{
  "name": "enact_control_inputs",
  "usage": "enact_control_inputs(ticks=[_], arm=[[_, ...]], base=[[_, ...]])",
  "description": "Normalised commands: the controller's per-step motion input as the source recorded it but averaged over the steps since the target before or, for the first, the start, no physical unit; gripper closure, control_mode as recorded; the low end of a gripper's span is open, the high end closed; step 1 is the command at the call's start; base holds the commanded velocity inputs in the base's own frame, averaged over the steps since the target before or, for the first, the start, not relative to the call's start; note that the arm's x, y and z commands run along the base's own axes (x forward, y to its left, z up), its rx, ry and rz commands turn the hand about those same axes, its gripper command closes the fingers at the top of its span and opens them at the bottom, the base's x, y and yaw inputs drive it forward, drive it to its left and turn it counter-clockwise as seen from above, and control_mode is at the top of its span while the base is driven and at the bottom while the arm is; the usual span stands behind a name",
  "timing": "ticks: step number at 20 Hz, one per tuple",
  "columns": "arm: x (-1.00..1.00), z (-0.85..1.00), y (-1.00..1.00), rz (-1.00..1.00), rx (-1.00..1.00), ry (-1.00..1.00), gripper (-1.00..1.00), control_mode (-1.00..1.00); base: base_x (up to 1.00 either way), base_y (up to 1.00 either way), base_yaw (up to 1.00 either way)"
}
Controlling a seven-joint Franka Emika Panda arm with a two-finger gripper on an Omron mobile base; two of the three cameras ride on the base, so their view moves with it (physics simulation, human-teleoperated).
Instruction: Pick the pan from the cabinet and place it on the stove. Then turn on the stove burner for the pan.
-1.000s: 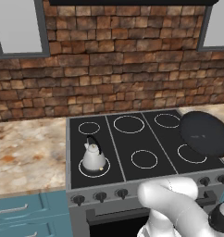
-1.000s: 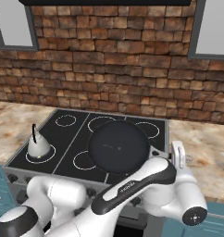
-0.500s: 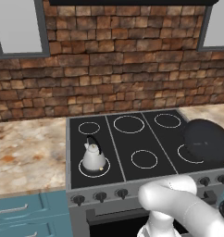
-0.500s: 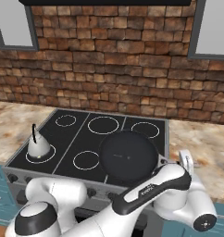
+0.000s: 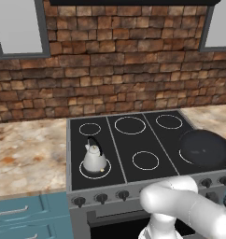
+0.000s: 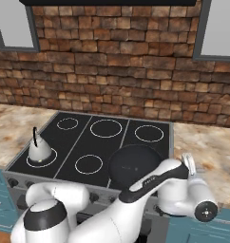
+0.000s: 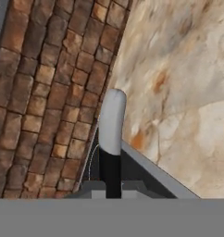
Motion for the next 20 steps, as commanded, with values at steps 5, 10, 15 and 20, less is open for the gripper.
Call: enact_control_inputs(ticks=[5,10,15,20], arm=[[0.42,-0.17,-0.01,-0.13,0.00,0.22,1.00,-1.00],[0.22,-0.37,-0.10,-0.05,0.00,0.03,1.00,-1.00],[0.03,-0.32,-0.22,0.00,0.00,-0.04,1.00,-1.00],[0.09,-0.19,-0.17,0.00,0.00,-0.03,1.00,-1.00]], base=[[0.00,0.00,0.00],[0.00,0.00,0.00],[0.00,0.00,0.00],[0.00,0.00,0.00]])
